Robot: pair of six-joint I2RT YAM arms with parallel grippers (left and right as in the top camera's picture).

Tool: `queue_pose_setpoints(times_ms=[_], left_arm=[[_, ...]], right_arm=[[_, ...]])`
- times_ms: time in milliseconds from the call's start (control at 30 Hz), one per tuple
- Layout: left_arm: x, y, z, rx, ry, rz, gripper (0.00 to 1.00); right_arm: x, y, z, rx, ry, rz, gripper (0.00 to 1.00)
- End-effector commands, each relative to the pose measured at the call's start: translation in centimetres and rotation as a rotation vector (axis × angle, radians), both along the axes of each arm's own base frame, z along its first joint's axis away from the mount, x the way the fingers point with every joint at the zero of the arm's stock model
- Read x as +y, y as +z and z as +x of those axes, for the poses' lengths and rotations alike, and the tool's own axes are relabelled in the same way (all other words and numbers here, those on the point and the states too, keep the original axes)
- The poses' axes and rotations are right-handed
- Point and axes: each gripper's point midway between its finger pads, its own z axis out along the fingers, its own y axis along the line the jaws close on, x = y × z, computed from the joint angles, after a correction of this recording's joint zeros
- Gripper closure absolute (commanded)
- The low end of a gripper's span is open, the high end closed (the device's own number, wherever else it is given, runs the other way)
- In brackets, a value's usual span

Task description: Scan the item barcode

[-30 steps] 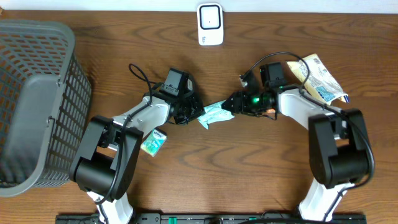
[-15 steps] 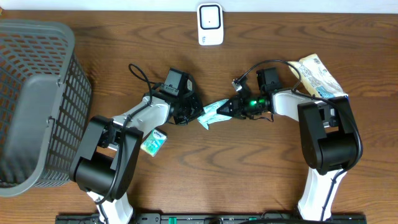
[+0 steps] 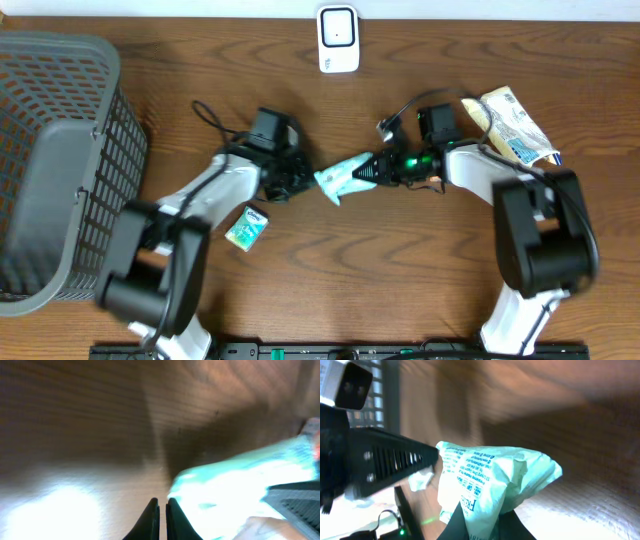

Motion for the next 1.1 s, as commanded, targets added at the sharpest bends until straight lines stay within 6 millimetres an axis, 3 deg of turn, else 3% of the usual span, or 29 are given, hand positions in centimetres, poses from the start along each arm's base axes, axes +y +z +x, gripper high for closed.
queue_pose_setpoints(times_ms=[0, 100, 167, 267, 367, 467, 567, 667, 833, 933, 1067], left_arm=[[3.3, 4.2, 1.2, -0.126, 0.051, 0.048, 0.92], [6.3, 6.4, 1.4, -0.167, 0.131, 0.092, 0.91], [8.1, 7.4, 1.6, -0.191, 0.183, 0.124, 0.83], [10.2, 8.4, 1.7, -0.212, 0.239, 0.149, 0.57], [10.9, 8.3, 1.7, -0.203, 0.257, 0.154, 0.35], [11.6, 7.8, 1.5, -0.187, 0.272, 0.187, 0.25], [12.2, 7.3, 1.0, -0.166, 0.283, 0.225, 0.02], [12.4, 7.3, 1.0, -0.164, 0.286, 0.232, 0.02], [12.4, 7.3, 1.0, -0.164, 0.286, 0.233, 0.02], [12.4, 7.3, 1.0, -0.164, 0.286, 0.233, 0.02], [12.4, 7.3, 1.0, -0.164, 0.286, 0.233, 0.02]], right_arm=[[-0.8, 5.1, 1.1, -0.172, -0.01, -0.013, 0.99], [-1.8, 8.5, 1.0, -0.275, -0.014, -0.014, 0.99], [-2.6, 10.8, 0.7, -0.358, -0.006, -0.018, 0.99], [-3.3, 14.5, -0.2, -0.49, 0.024, 0.0, 0.99], [-4.3, 18.0, -0.9, -0.588, 0.009, 0.013, 0.99], [-5.3, 21.0, -1.9, -0.67, -0.016, 0.013, 0.99], [-5.7, 23.4, -3.0, -0.749, -0.022, 0.01, 0.99], [-6.2, 24.7, -3.4, -0.798, -0.052, -0.018, 0.99], [-7.6, 24.7, -0.3, -0.811, -0.272, -0.196, 0.99], [-6.8, 24.5, 1.5, -0.835, -0.323, -0.297, 0.99], [-4.3, 24.7, 4.5, -0.842, -0.266, -0.38, 0.99]])
